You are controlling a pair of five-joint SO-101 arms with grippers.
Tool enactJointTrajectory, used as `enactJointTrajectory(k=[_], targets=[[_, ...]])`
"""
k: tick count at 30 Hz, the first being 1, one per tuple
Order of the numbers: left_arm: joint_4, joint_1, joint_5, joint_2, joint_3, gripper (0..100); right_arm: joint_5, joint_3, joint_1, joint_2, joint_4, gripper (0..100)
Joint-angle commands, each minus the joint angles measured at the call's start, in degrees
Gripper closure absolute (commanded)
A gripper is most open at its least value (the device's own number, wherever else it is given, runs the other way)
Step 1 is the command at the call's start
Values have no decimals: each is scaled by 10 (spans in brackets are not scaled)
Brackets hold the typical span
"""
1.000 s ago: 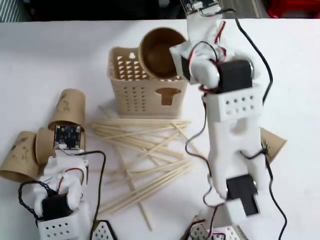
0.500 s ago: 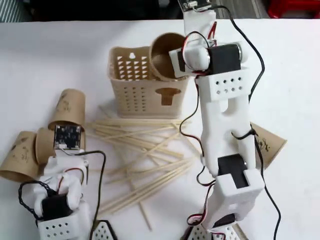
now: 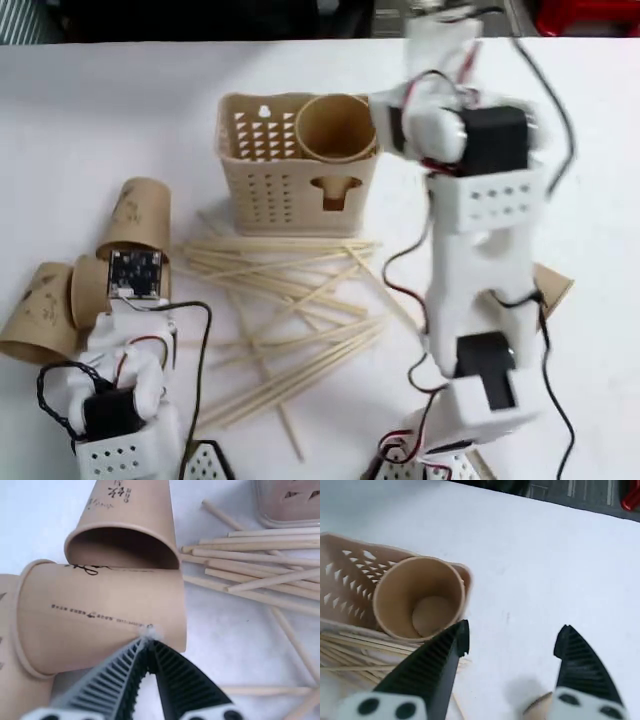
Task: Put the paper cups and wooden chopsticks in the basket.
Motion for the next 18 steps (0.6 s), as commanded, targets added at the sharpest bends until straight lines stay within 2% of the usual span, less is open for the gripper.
enactJointTrajectory(k=[1,11,18], targets=[[-10,-6,-3,-2,-12,976,0,67,65,-71,5,716],[-11,-6,-3,-2,-12,976,0,428,247,-247,5,716],[-11,-6,-3,-2,-12,976,0,581,344,-261,-5,714]])
